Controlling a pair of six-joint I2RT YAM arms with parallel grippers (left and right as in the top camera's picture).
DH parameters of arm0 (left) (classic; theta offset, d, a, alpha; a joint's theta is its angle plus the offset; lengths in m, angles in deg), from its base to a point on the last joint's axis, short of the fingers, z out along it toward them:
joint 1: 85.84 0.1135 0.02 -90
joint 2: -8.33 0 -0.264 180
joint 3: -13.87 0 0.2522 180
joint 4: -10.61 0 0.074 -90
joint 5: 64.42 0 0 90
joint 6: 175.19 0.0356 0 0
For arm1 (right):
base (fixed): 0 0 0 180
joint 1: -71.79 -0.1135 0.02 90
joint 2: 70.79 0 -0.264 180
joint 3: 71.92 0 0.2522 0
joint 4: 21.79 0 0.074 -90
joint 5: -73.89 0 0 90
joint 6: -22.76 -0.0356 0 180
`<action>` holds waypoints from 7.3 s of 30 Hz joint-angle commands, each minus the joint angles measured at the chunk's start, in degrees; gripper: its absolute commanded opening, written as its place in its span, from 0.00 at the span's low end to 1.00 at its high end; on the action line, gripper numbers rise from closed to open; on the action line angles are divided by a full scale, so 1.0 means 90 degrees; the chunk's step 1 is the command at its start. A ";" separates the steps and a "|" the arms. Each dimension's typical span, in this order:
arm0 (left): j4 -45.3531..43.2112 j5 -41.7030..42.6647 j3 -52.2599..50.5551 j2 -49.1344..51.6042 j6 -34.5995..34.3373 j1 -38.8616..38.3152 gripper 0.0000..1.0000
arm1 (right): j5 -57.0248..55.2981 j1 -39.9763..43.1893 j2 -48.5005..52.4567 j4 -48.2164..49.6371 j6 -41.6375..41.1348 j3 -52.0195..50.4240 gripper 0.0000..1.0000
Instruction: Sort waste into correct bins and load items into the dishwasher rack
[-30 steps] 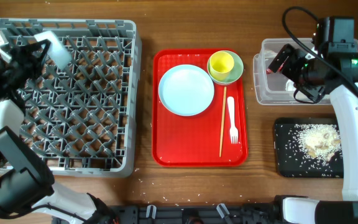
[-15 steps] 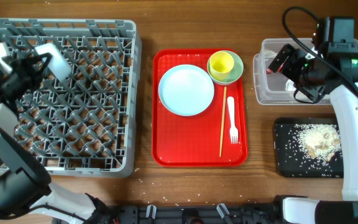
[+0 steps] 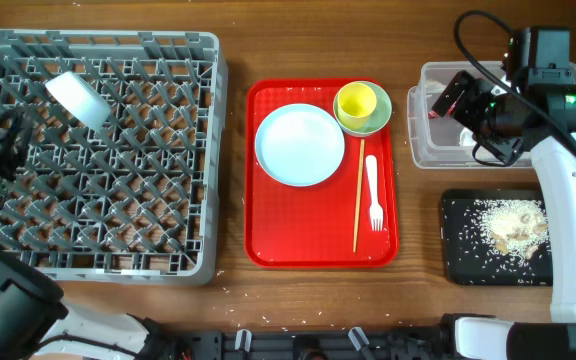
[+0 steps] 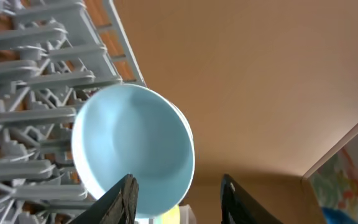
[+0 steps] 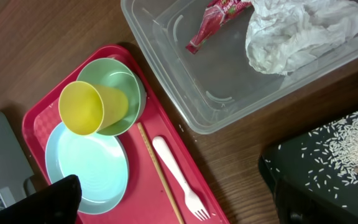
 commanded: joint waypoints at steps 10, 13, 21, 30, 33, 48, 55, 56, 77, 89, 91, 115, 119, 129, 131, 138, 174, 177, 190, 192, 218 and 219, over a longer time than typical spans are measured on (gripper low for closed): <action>-0.0294 -0.2268 -0.0022 -0.2178 0.0619 -0.2181 0.04 | 0.0029 0.0002 -0.0022 0.0019 0.0107 0.0090 1.00; 0.0585 -0.4607 -0.0022 -0.2268 0.2161 -0.3215 0.04 | 0.0029 0.0002 -0.0022 0.0019 0.0107 0.0090 1.00; 0.2487 -0.9037 -0.0022 -0.2147 0.4364 -0.3779 0.04 | 0.0029 0.0002 -0.0022 0.0019 0.0107 0.0090 1.00; 0.2800 -0.9054 -0.0022 -0.2783 0.3908 -0.3500 0.04 | 0.0029 0.0002 -0.0022 0.0022 0.0107 0.0090 1.00; 0.3002 -0.8981 -0.0022 -0.2861 0.3502 -0.3504 0.04 | 0.0029 0.0002 -0.0022 0.0019 0.0104 0.0090 1.00; 0.3458 -0.8983 -0.0022 -0.1545 0.3543 -0.2499 0.05 | 0.0029 0.0002 -0.0022 0.0141 0.0104 0.0090 1.00; 0.3400 -0.8808 -0.0022 -0.2062 0.3143 -0.2380 0.04 | 0.0029 0.0002 -0.0022 0.0148 0.0104 0.0090 1.00; 0.3349 -0.8633 -0.0022 -0.2135 0.3145 -0.2380 0.04 | 0.0029 0.0002 -0.0022 0.0155 0.0104 0.0090 1.00; 0.2912 -0.6924 -0.0022 -0.1634 0.3167 -0.2883 0.04 | 0.0029 0.0002 -0.0022 0.0158 0.0107 0.0090 1.00; 0.2256 -0.8337 -0.0022 -0.1977 0.3169 -0.2450 0.04 | 0.0029 0.0002 -0.0022 0.0158 0.0107 0.0090 1.00; 0.2113 -0.8398 -0.0022 -0.2013 0.3225 -0.2283 0.04 | 0.0029 0.0002 -0.0022 0.0158 0.0104 0.0090 1.00; 0.2715 -0.7429 -0.0022 -0.0746 0.3723 -0.2045 0.04 | 0.0029 0.0002 -0.0022 0.0158 0.0107 0.0090 1.00; 0.2710 -0.7410 -0.0022 -0.0481 0.3721 -0.2045 0.04 | 0.0029 0.0002 -0.0022 0.0158 0.0107 0.0090 1.00; 0.1991 -0.6266 -0.0022 -0.1107 0.3725 -0.2045 0.04 | 0.0029 0.0002 -0.0022 0.0158 0.0107 0.0090 1.00; 0.2042 -0.6266 -0.0022 -0.1107 0.4153 -0.2045 0.04 | 0.0029 0.0002 -0.0022 0.0158 0.0107 0.0090 1.00; 0.2375 -0.7533 -0.0022 -0.1049 0.4386 -0.2030 0.04 | 0.0029 0.0002 -0.0022 0.0158 0.0107 0.0090 1.00; 0.3055 -0.4092 -0.0022 -0.3310 0.3504 -0.2475 0.56 | 0.0029 0.0002 -0.0022 0.0158 0.0107 0.0090 1.00; 0.4070 -0.4029 -0.0022 -0.3225 0.3534 -0.3300 0.68 | 0.0029 0.0002 -0.0022 0.0158 0.0107 0.0090 1.00; 0.4816 -0.6725 -0.0022 -0.2067 0.3551 -0.7060 0.04 | 0.0029 0.0002 -0.0022 0.0158 0.0107 0.0090 1.00; 0.4308 -0.6754 -0.0022 -0.1683 0.3551 -0.7334 0.04 | 0.0029 0.0002 -0.0022 0.0158 0.0107 0.0090 1.00; 0.0736 -1.0554 -0.0022 0.0063 0.5197 -0.7465 0.07 | 0.0029 0.0002 -0.0022 0.0158 0.0107 0.0090 1.00; 0.0707 -1.0554 -0.0022 0.0053 0.5197 -0.7497 0.12 | 0.0029 0.0002 -0.0022 0.0160 0.0107 0.0090 1.00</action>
